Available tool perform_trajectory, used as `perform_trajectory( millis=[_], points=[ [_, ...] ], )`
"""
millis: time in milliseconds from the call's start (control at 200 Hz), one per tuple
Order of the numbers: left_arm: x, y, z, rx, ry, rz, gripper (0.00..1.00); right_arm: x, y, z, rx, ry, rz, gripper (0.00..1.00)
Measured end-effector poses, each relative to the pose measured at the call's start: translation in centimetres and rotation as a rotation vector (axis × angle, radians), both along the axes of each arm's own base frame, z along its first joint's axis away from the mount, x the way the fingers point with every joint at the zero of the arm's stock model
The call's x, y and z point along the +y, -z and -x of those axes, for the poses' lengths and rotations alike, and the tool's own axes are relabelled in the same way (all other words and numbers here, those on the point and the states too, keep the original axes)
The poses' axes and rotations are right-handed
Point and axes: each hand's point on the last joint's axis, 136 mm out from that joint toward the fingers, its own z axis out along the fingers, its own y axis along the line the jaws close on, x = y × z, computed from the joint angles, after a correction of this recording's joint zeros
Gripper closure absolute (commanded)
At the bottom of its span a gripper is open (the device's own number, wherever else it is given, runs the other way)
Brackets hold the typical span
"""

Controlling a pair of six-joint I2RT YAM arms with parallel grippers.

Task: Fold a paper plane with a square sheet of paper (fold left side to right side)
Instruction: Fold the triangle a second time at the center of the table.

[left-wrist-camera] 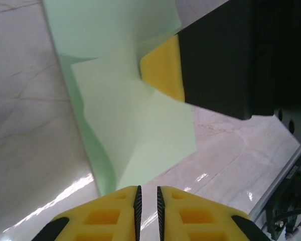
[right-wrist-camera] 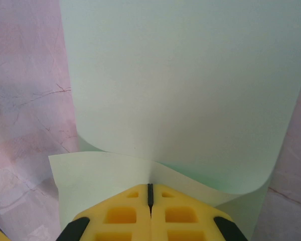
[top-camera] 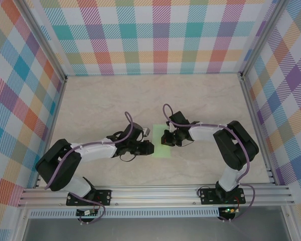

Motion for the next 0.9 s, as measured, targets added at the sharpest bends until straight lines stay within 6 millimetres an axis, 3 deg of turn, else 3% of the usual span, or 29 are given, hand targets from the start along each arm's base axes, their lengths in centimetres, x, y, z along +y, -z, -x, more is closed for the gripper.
perform_trajectory(
  millis=[205, 375, 630, 900],
  points=[
    [-0.8, 1.7, 0.2, 0.051, 0.031, 0.006, 0.82, 0.0, 0.0, 0.0, 0.002, 0.001, 0.003, 1.00],
    [-1.0, 1.8, 0.2, 0.051, 0.035, 0.012, 0.83, -0.1, 0.0, 0.0, 0.003, 0.001, 0.006, 1.00],
    [-0.2, 3.7, 1.0, 0.085, 0.031, -0.024, 0.84, -0.6, -0.3, 0.2, 0.008, -0.003, 0.034, 1.00],
    [-0.1, 3.8, 1.0, 0.078, 0.029, -0.022, 0.85, -0.9, -3.4, 0.6, -0.055, -0.014, 0.013, 1.00]
  ],
)
